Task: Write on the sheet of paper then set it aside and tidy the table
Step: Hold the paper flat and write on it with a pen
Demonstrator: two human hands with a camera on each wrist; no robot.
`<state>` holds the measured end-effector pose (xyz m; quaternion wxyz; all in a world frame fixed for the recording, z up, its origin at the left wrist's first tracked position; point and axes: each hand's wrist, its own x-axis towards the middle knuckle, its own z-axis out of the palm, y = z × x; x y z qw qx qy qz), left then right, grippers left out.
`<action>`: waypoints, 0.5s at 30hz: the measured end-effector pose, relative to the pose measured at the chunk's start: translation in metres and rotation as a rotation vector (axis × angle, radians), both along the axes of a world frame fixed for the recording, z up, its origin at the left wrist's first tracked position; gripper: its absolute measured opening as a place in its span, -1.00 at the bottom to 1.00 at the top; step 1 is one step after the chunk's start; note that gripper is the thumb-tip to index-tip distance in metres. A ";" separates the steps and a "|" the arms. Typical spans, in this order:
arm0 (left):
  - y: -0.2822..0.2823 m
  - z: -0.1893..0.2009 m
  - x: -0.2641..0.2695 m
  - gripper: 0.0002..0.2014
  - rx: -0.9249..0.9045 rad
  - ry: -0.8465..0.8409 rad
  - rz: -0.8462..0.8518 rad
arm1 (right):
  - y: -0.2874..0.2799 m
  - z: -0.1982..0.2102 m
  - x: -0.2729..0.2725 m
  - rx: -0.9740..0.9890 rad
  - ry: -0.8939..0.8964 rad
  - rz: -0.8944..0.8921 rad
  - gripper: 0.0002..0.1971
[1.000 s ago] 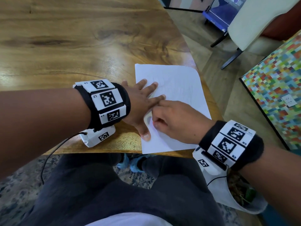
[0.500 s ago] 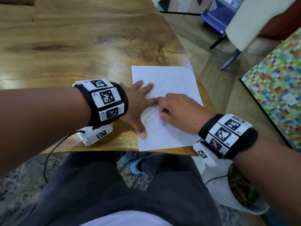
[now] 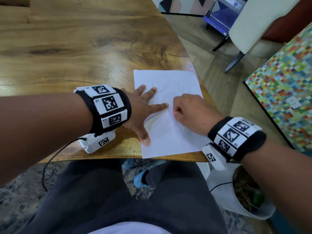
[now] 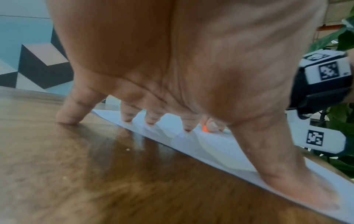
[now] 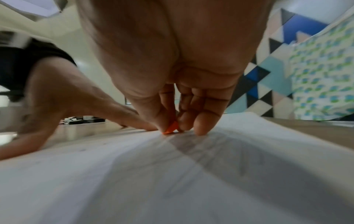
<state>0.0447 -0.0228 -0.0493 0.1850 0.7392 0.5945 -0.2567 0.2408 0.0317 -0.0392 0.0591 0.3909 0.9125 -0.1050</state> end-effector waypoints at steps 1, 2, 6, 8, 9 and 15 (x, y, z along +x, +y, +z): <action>0.000 0.000 0.000 0.37 0.000 -0.003 0.001 | 0.007 0.000 0.002 0.018 0.009 -0.053 -0.88; 0.000 -0.001 0.000 0.37 -0.001 -0.006 0.003 | 0.010 -0.001 0.002 0.030 0.016 -0.074 -0.88; 0.001 -0.003 0.000 0.37 -0.002 -0.013 0.006 | -0.017 -0.002 -0.003 -0.015 0.023 0.033 -0.86; 0.001 -0.004 0.000 0.37 0.001 -0.010 0.000 | -0.032 -0.003 -0.004 -0.032 0.017 0.117 -0.86; 0.002 -0.004 0.000 0.37 0.006 -0.005 -0.007 | -0.032 -0.003 -0.003 -0.036 0.015 0.124 -0.86; 0.001 -0.005 0.000 0.37 0.019 -0.018 -0.025 | 0.013 -0.003 0.008 0.058 0.014 -0.093 -0.86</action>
